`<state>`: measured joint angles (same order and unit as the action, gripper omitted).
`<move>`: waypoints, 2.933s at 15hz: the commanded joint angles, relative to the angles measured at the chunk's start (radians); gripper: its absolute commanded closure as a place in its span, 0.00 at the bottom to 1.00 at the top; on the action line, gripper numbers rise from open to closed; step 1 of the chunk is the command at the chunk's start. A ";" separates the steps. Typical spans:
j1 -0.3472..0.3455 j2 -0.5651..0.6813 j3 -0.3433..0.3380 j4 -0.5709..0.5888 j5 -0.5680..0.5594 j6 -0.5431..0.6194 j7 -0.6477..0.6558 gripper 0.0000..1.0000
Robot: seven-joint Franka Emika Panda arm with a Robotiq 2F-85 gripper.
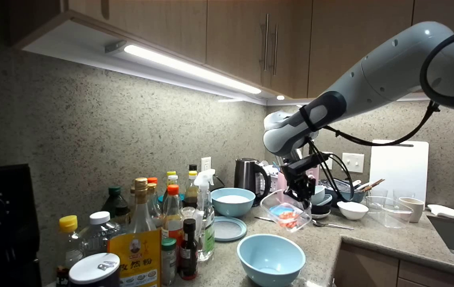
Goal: Pour the contents in the lunch box into the blue bowl
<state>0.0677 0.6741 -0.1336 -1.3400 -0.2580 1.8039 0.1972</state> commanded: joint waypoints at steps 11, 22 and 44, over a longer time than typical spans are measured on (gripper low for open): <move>0.077 -0.150 -0.005 -0.189 -0.192 0.054 0.172 0.94; 0.244 -0.183 0.003 -0.335 -0.545 0.089 0.608 0.99; 0.205 -0.136 0.125 -0.355 -0.840 0.037 1.092 0.99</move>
<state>0.3128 0.5890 -0.0493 -1.6579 -1.0974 1.8422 1.2966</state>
